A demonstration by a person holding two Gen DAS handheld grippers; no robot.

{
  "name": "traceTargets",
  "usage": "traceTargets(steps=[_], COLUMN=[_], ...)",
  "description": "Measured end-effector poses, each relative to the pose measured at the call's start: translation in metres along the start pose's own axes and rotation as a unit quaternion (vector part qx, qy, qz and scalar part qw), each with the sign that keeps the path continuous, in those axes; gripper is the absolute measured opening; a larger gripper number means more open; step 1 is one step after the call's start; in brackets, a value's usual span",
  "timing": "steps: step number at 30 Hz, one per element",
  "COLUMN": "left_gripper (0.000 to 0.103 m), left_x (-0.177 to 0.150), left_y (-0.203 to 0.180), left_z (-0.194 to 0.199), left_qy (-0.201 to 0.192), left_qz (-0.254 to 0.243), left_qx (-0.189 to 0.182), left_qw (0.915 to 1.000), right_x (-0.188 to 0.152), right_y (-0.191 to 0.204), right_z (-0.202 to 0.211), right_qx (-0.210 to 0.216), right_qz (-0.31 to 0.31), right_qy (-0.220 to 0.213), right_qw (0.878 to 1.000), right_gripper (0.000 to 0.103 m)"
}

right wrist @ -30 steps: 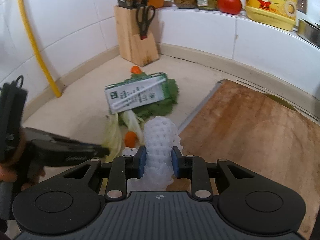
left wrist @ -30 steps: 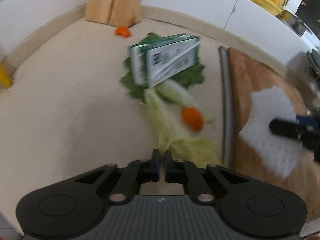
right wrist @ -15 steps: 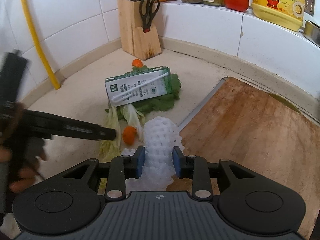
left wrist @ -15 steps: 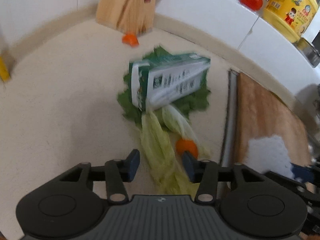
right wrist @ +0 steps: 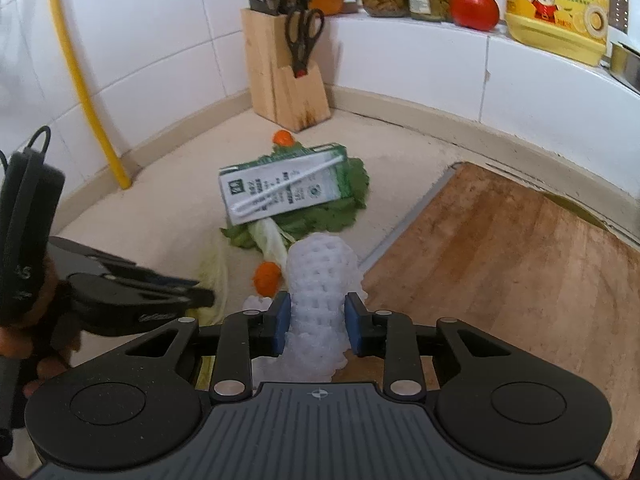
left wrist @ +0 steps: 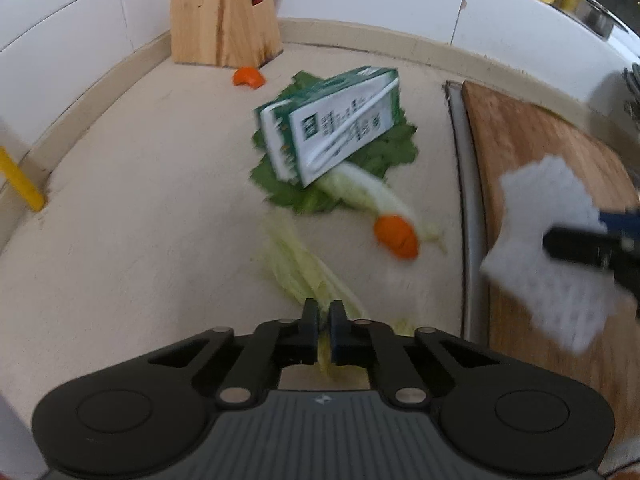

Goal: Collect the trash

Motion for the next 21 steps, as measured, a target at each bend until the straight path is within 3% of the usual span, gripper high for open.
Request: traceTargets(steps=[6, 11, 13, 16, 19, 20, 21], left_gripper=[0.005, 0.043, 0.046, 0.046, 0.042, 0.025, 0.016], left_x=[0.001, 0.001, 0.004, 0.009, 0.011, 0.009, 0.007], left_y=[0.018, 0.027, 0.028, 0.015, -0.002, -0.007, -0.010], left_z=[0.013, 0.003, -0.002, -0.009, -0.015, -0.015, -0.014], left_qy=[0.002, 0.000, -0.004, -0.006, -0.021, -0.024, -0.023], left_qz=[0.060, 0.125, 0.151, 0.138, 0.100, 0.088, 0.075], left_qx=[-0.030, -0.023, -0.035, -0.038, -0.012, -0.012, -0.013], left_qw=[0.9978, 0.9920, 0.9879, 0.9897, 0.9947, 0.9958, 0.9968], right_x=[-0.004, -0.007, -0.009, -0.013, -0.015, -0.015, -0.015], right_y=[0.003, 0.003, 0.003, 0.005, 0.008, 0.009, 0.009], right_z=[0.001, -0.010, -0.013, -0.018, -0.021, -0.021, -0.021], right_qx=[0.005, -0.012, -0.019, -0.021, -0.027, -0.029, -0.032], right_qz=[0.005, 0.013, 0.011, 0.016, 0.021, 0.025, 0.026], right_qy=[0.002, 0.022, 0.025, 0.033, 0.035, 0.034, 0.034], right_qw=[1.000, 1.000, 0.999, 0.999, 0.999, 0.999, 0.999], right_gripper=[0.034, 0.041, 0.045, 0.046, 0.048, 0.048, 0.047])
Point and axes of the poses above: each gripper's, at about its wrist camera, not at the fingertips, and z roughly against the way its jaws point, y to its left, x to its top, the point moved 1 cm from there along -z, roughly the way its jaws point, and after that the axes turned 12 degrees about z, right-handed, at the moved point
